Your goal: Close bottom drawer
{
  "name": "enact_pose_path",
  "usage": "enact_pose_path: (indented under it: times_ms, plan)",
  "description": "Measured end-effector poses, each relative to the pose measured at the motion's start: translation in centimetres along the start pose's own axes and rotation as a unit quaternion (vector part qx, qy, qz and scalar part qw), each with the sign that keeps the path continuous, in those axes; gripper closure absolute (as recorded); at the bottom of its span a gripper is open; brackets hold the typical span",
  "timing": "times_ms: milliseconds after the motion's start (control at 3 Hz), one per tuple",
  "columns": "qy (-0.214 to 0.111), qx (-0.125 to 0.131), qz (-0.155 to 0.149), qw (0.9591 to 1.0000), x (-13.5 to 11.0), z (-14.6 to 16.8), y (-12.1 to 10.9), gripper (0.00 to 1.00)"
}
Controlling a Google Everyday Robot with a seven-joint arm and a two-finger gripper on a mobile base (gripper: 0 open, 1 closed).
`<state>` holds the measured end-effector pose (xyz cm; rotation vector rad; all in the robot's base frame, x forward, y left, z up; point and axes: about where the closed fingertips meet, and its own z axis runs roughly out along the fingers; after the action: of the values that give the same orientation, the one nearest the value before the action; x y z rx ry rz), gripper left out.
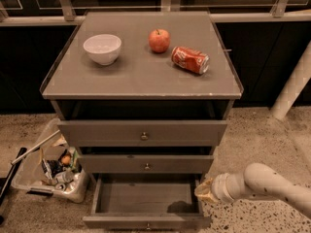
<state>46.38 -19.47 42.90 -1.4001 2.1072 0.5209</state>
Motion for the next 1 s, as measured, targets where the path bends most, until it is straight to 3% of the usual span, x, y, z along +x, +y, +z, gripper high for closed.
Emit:
enact_pose_path:
  times_ms: [667, 1000]
  plan:
    - [0.015, 0.003, 0.009, 0.9998, 0.8, 1.3, 0.5, 1.00]
    - [0.028, -0.017, 0.041, 0.9986, 2.9, 4.4, 1.8, 1.00]
